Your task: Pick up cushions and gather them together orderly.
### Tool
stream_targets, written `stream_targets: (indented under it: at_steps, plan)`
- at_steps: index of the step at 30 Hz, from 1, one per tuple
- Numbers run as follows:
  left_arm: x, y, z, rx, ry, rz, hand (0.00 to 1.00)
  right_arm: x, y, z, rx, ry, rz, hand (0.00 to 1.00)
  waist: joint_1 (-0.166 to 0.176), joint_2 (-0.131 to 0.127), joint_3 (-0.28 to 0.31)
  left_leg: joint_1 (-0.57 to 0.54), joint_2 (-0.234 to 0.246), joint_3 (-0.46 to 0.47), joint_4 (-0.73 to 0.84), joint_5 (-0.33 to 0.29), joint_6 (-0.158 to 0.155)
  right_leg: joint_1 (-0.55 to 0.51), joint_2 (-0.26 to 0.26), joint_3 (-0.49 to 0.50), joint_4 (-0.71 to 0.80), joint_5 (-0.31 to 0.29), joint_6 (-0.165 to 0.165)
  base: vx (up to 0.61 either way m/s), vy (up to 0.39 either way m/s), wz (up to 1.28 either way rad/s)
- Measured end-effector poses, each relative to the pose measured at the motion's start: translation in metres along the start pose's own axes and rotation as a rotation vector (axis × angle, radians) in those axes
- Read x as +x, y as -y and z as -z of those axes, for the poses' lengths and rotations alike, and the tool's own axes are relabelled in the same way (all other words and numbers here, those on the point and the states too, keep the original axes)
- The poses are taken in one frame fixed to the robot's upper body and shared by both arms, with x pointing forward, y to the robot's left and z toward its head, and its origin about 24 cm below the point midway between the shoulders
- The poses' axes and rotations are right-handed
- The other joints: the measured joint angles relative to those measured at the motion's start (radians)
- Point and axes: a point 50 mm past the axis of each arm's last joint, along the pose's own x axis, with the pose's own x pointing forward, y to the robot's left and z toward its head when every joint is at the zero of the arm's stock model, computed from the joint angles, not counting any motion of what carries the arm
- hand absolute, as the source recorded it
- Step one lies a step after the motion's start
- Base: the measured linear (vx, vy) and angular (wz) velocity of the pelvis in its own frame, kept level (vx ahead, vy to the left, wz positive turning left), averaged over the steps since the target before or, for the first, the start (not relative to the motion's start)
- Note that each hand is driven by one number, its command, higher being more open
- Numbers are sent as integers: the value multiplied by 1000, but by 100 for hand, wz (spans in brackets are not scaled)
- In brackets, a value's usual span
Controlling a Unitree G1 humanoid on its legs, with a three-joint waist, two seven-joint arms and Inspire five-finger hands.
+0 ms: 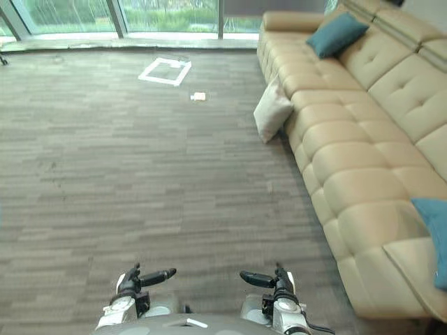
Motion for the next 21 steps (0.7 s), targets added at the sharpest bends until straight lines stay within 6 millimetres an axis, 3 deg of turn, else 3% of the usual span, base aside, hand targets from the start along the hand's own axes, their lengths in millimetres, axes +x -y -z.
stream_targets:
  at_steps: [2,3,4,5,6,7,8,10,11,12,13,14,16,17,18,19,21]
  plan:
    - [0,1,3,2,-13,6,100,1,0,-6,24,26,3,100,-13,6,5,66,23,-1,-63,-11,-22,-81,38,-30,-221,6,3,577,-171,15]
    - [0,0,4,7,-20,6,100,0,-1,-9,24,41,2,100,-20,1,8,128,30,-6,-115,-20,-42,-103,65,-31,-466,52,30,511,-190,20]
    - [0,0,5,9,-21,6,100,1,-1,-9,26,41,1,100,-22,-3,9,152,29,-9,-130,-23,-46,-105,72,-25,-540,104,26,702,-266,39]
    - [0,7,7,7,-38,23,100,3,3,-16,43,52,10,100,-30,33,22,208,62,-43,-156,-21,-56,-60,99,-56,-543,212,-64,582,-217,35]
    - [0,10,4,13,-26,42,100,4,4,-18,45,53,15,100,-25,40,25,203,61,-61,-156,0,-62,-64,95,-58,-509,186,-78,832,-319,51]
    - [0,15,0,11,-8,63,100,4,7,-17,63,47,24,100,-29,36,29,217,55,-77,-152,63,-74,-68,72,-62,-432,119,-81,643,-260,41]
    - [-1,19,1,6,-9,72,100,4,8,-16,77,37,29,100,-32,36,27,230,56,-90,-145,99,-100,-60,60,-67,-395,77,-92,727,-315,53]
    - [-2,23,1,-1,-11,77,100,2,9,-10,71,26,27,100,-37,55,5,174,92,-150,4,132,-132,-4,72,-99,-399,-21,-93,526,-255,45]
    - [-2,23,0,-10,-9,76,100,2,8,-9,72,22,23,100,-38,61,4,145,103,-170,74,138,-143,10,80,-106,-410,-29,-91,456,-230,34]
    - [-2,24,-3,-35,2,75,100,2,10,-8,65,13,22,100,-38,77,4,14,136,-235,349,229,-227,69,111,-122,-456,-43,-97,410,-178,4]
    - [-3,20,-3,-69,10,57,100,2,10,-6,62,3,25,100,-28,88,4,-126,177,-251,671,268,-270,157,160,-121,-526,-48,-104,478,-151,-10]
    - [-3,15,-3,-81,14,41,100,2,9,-5,56,-1,22,100,-26,89,7,-174,199,-230,775,263,-262,207,177,-115,-558,-52,-109,462,-88,-34]
    - [-3,4,-2,-85,25,10,100,-1,4,3,43,-21,7,100,-15,53,13,-278,228,-133,868,216,-182,331,191,-89,-645,-67,-125,389,-41,-32]
    - [-3,-3,-6,-94,47,-10,100,-2,1,7,44,-38,0,100,-9,43,10,-348,233,-77,823,174,-141,389,191,-71,-702,-64,-122,399,-15,-41]
    - [-2,-5,-9,-94,59,-13,100,-2,0,9,44,-45,-3,100,-1,32,6,-396,233,-38,753,145,-124,423,187,-57,-736,-58,-110,489,23,-49]
    - [-2,-5,-13,-98,75,-13,100,-2,0,9,42,-46,-2,100,7,38,11,-443,228,-1,663,120,-110,459,182,-41,-773,-57,-106,518,90,-49]
    - [-2,-1,-19,-104,97,-4,100,-2,0,10,43,-52,4,100,21,37,19,-482,190,64,441,112,-92,523,156,-16,-822,-55,-92,474,149,-40]
